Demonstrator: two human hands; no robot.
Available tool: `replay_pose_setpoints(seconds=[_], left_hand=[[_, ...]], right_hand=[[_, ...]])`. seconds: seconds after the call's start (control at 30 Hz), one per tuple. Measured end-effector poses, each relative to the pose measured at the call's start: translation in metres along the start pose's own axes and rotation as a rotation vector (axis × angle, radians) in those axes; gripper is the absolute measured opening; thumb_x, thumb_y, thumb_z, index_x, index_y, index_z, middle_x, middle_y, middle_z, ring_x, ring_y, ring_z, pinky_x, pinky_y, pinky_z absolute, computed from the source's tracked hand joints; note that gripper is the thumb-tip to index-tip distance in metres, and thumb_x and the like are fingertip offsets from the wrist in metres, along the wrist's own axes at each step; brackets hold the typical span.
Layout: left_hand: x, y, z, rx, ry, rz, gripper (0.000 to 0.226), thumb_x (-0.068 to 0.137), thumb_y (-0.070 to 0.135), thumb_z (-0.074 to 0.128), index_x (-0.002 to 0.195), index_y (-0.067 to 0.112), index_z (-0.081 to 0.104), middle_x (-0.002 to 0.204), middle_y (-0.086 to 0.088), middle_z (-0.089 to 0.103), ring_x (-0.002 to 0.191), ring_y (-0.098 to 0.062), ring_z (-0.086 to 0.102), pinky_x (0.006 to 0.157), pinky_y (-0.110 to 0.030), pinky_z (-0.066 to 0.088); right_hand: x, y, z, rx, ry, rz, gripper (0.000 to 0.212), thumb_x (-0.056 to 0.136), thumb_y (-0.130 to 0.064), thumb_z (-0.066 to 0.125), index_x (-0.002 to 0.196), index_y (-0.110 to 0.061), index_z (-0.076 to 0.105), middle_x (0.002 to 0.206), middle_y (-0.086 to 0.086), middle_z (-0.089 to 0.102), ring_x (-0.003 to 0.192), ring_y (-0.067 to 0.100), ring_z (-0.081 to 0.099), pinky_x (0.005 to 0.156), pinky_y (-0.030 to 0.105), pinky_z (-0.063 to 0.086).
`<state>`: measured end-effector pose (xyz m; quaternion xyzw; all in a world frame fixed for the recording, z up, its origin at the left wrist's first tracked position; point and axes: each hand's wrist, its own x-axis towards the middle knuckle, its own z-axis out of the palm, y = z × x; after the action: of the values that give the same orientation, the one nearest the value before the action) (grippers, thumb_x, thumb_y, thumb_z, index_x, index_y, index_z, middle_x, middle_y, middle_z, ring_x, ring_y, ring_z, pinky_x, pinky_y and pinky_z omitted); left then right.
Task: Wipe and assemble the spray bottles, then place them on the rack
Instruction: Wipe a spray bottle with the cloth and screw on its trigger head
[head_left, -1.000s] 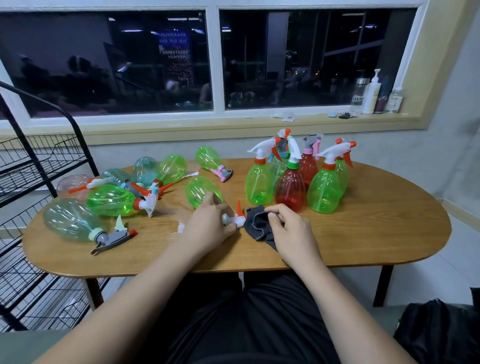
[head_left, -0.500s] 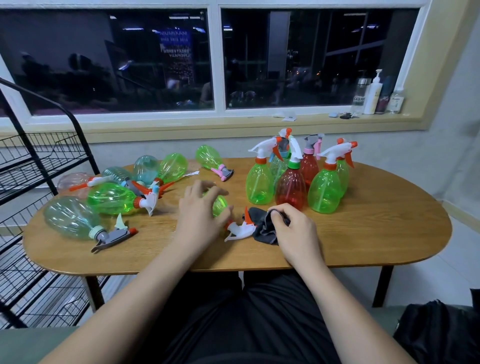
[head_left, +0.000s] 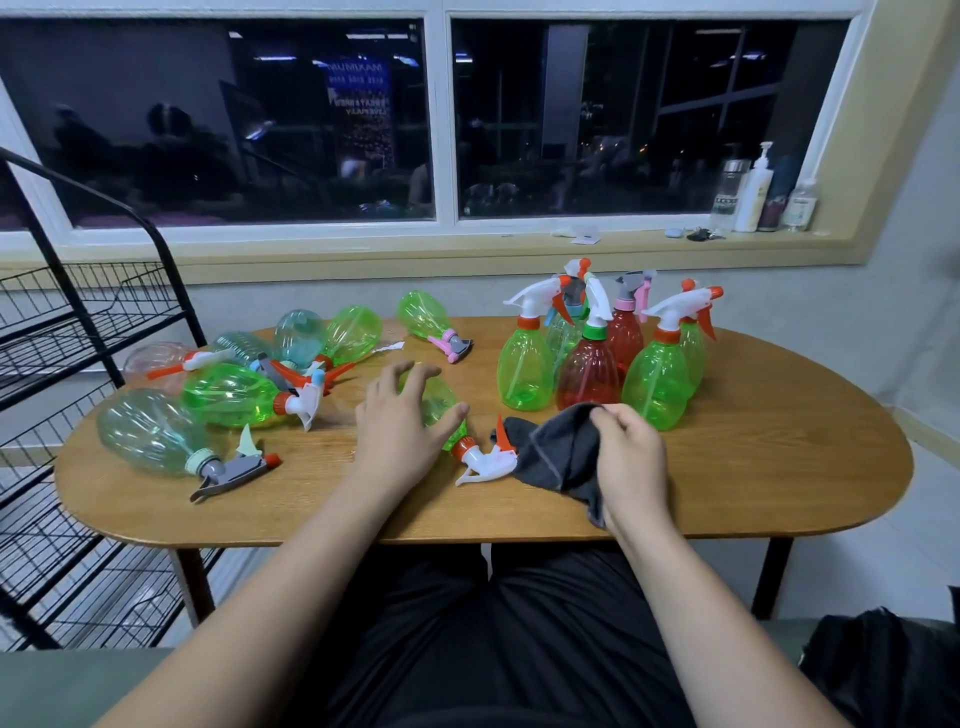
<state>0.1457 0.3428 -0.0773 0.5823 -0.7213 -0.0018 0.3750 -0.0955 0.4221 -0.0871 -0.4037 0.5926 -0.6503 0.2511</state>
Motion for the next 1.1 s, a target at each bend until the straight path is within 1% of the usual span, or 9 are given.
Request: replay_pose_setpoints(seconds=[0.1, 0.2, 0.37, 0.47, 0.57, 0.67, 0.8, 0.97, 1.1], left_hand=[[-0.003, 0.0, 0.001, 0.004, 0.019, 0.02, 0.057, 0.09, 0.068, 0.066, 0.138, 0.039, 0.056, 0.15, 0.0, 0.046, 0.14, -0.028, 0.043, 0.105, -0.051, 0.04], [-0.005, 0.0, 0.0, 0.015, 0.024, 0.039, 0.058, 0.09, 0.071, 0.064, 0.138, 0.04, 0.057, 0.149, 0.001, 0.046, 0.139, -0.026, 0.043, 0.105, -0.051, 0.039], [-0.007, 0.002, 0.002, 0.004, 0.029, 0.08, 0.055, 0.089, 0.071, 0.064, 0.135, 0.042, 0.057, 0.146, 0.004, 0.046, 0.136, -0.024, 0.044, 0.103, -0.048, 0.039], [-0.007, 0.002, 0.002, 0.002, 0.028, 0.081, 0.056, 0.088, 0.071, 0.064, 0.135, 0.042, 0.057, 0.146, 0.004, 0.046, 0.136, -0.024, 0.044, 0.103, -0.048, 0.038], [-0.007, 0.002, 0.003, 0.007, 0.028, 0.077, 0.056, 0.088, 0.071, 0.064, 0.135, 0.042, 0.057, 0.147, 0.003, 0.046, 0.137, -0.025, 0.044, 0.103, -0.048, 0.038], [-0.007, 0.002, 0.003, 0.005, 0.033, 0.075, 0.056, 0.088, 0.071, 0.065, 0.135, 0.042, 0.057, 0.146, 0.003, 0.046, 0.136, -0.025, 0.044, 0.103, -0.048, 0.039], [-0.007, 0.002, 0.004, 0.007, 0.049, 0.073, 0.056, 0.086, 0.071, 0.067, 0.134, 0.041, 0.059, 0.145, 0.004, 0.047, 0.134, -0.025, 0.046, 0.1, -0.046, 0.039], [-0.008, 0.002, 0.005, 0.016, 0.06, 0.07, 0.061, 0.083, 0.076, 0.059, 0.133, 0.041, 0.059, 0.142, 0.004, 0.048, 0.13, -0.025, 0.048, 0.096, -0.046, 0.04], [-0.007, 0.002, 0.006, 0.018, 0.066, 0.071, 0.058, 0.083, 0.073, 0.065, 0.131, 0.042, 0.06, 0.141, 0.005, 0.049, 0.129, -0.026, 0.049, 0.095, -0.046, 0.041]], right_hand=[[-0.003, -0.003, 0.0, 0.051, 0.093, 0.001, 0.023, 0.098, -0.039, 0.05, 0.089, -0.028, 0.067, 0.08, -0.006, 0.072, 0.078, 0.022, 0.067, 0.072, 0.044, 0.05], [-0.015, -0.011, 0.006, -0.061, 0.037, -0.109, 0.024, 0.106, -0.035, 0.047, 0.093, -0.033, 0.067, 0.087, -0.01, 0.076, 0.081, 0.018, 0.071, 0.071, 0.042, 0.054], [-0.008, -0.015, 0.026, -0.308, -0.097, -0.336, 0.016, 0.104, -0.026, 0.062, 0.098, -0.029, 0.076, 0.094, -0.009, 0.06, 0.085, 0.003, 0.059, 0.07, 0.029, 0.04], [0.008, -0.028, 0.033, -0.439, -0.11, -0.394, 0.013, 0.102, -0.025, 0.065, 0.098, -0.026, 0.078, 0.084, -0.003, 0.053, 0.075, 0.007, 0.053, 0.062, 0.027, 0.034], [0.015, -0.038, 0.041, -0.465, -0.139, -0.409, 0.014, 0.1, -0.023, 0.067, 0.091, -0.024, 0.077, 0.075, -0.003, 0.062, 0.072, 0.012, 0.058, 0.063, 0.026, 0.039], [0.007, -0.037, 0.047, -0.452, -0.183, -0.405, 0.012, 0.099, -0.022, 0.068, 0.093, -0.025, 0.078, 0.078, -0.011, 0.068, 0.075, 0.004, 0.063, 0.064, 0.016, 0.042], [-0.01, -0.023, 0.054, -0.447, -0.295, -0.441, 0.013, 0.101, -0.024, 0.067, 0.102, -0.027, 0.079, 0.1, -0.011, 0.07, 0.092, 0.004, 0.064, 0.082, 0.021, 0.047], [-0.027, -0.008, 0.056, -0.447, -0.321, -0.432, 0.025, 0.108, -0.025, 0.059, 0.125, -0.027, 0.079, 0.135, -0.006, 0.061, 0.126, 0.008, 0.055, 0.107, 0.02, 0.038], [-0.041, -0.016, 0.048, -0.542, -0.48, -0.37, 0.049, 0.115, -0.035, 0.041, 0.162, -0.025, 0.044, 0.168, -0.003, 0.042, 0.155, 0.01, 0.033, 0.128, 0.032, 0.028]])
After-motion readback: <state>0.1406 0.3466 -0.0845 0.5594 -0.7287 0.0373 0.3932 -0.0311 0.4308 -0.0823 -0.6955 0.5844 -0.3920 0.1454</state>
